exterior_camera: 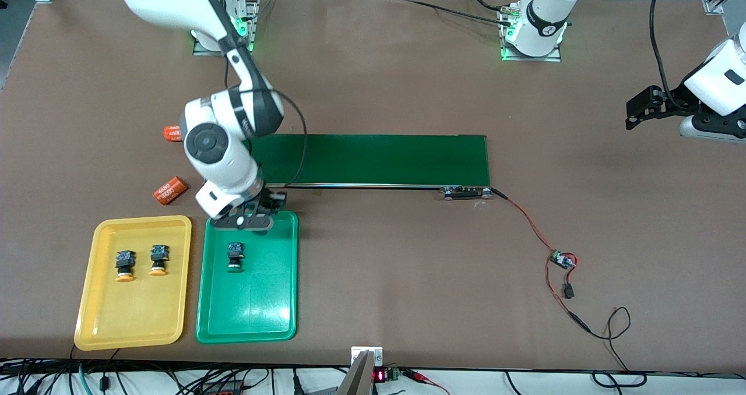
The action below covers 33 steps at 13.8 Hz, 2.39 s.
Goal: Sort buttons by color to trays
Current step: 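Carry the green button into the green tray beside the first, then open the right gripper and lift it away from the tray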
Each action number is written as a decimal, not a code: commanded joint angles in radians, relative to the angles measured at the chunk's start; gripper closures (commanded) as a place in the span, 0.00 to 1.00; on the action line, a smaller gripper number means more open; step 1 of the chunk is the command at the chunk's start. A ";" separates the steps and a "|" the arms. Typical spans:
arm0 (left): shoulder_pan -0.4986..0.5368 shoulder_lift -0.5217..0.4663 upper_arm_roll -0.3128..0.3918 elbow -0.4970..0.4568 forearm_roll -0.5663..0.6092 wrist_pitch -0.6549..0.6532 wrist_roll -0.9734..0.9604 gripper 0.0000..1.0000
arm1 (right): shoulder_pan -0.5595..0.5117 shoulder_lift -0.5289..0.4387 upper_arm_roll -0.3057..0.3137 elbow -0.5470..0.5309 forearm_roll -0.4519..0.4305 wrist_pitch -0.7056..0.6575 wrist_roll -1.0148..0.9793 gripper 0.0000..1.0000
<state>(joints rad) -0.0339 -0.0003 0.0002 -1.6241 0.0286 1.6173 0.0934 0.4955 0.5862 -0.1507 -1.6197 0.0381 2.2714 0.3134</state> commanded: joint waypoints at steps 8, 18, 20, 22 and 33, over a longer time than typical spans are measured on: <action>-0.007 0.009 -0.006 0.029 0.022 -0.033 0.005 0.00 | -0.066 0.222 0.005 0.195 0.003 0.103 -0.103 0.65; -0.007 0.009 -0.005 0.029 0.021 -0.033 0.009 0.00 | -0.049 0.224 0.010 0.198 0.084 0.131 -0.088 0.00; -0.007 0.009 -0.005 0.029 0.021 -0.031 0.009 0.00 | -0.044 0.170 0.010 0.199 0.080 0.042 -0.088 0.00; -0.007 0.009 -0.005 0.029 0.021 -0.033 0.009 0.00 | -0.055 0.118 0.013 0.199 0.072 -0.048 -0.089 0.00; -0.007 0.009 -0.005 0.029 0.019 -0.033 0.012 0.00 | -0.040 -0.127 -0.081 0.222 0.071 -0.470 -0.100 0.00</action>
<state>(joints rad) -0.0381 -0.0002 -0.0029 -1.6235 0.0286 1.6080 0.0934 0.4499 0.5408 -0.2040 -1.3855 0.1049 1.8770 0.2254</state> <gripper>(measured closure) 0.000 0.000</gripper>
